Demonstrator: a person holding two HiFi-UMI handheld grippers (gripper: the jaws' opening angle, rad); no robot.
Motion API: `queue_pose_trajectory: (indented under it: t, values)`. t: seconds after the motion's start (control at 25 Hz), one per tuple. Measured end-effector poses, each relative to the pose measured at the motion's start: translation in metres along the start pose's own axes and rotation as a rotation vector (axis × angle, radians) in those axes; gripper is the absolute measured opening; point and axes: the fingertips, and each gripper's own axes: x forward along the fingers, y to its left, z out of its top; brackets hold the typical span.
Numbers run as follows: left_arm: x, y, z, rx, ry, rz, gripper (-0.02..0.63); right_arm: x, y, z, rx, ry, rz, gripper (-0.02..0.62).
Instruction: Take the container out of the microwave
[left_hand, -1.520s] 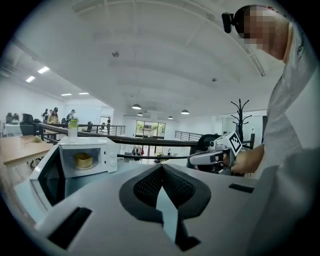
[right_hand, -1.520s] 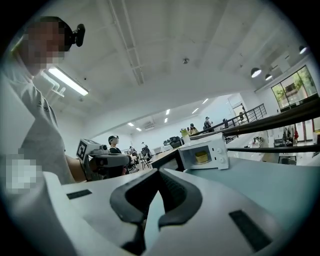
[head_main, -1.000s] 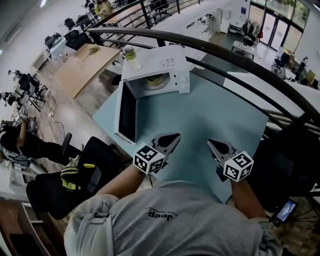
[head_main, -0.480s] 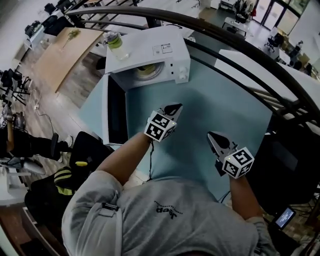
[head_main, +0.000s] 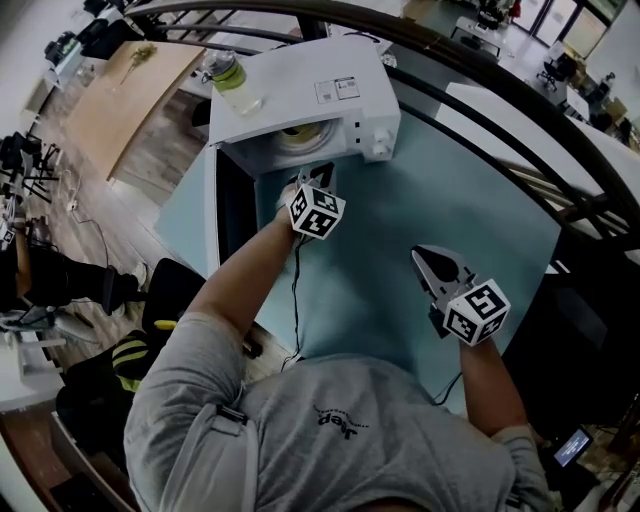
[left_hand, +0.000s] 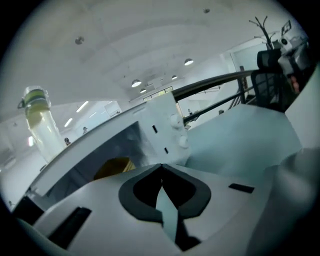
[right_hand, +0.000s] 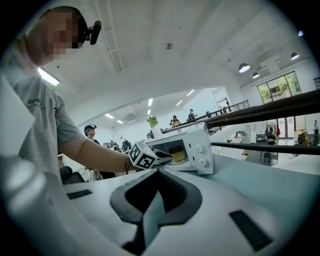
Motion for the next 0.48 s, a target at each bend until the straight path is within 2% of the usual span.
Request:
queue_pose_trajectory:
  t: [0.12,0.28,0.48]
  values:
    - [0.018,0.034,-0.017,0.026,0.039,0.101,0.008,0.014,-0.008,0.003,-0.008,-0.003,-0.012,0.017]
    - [0.035,0.072,-0.034,-0.007,0.085,0.167,0.017,0.036,-0.023,0.014,-0.023,-0.017,-0.038,0.017]
    - [0.055,0.102,-0.051,0.021,0.136,0.204,0.125,0.068,-0.037,0.027,-0.046,-0.032,-0.053,0.017]
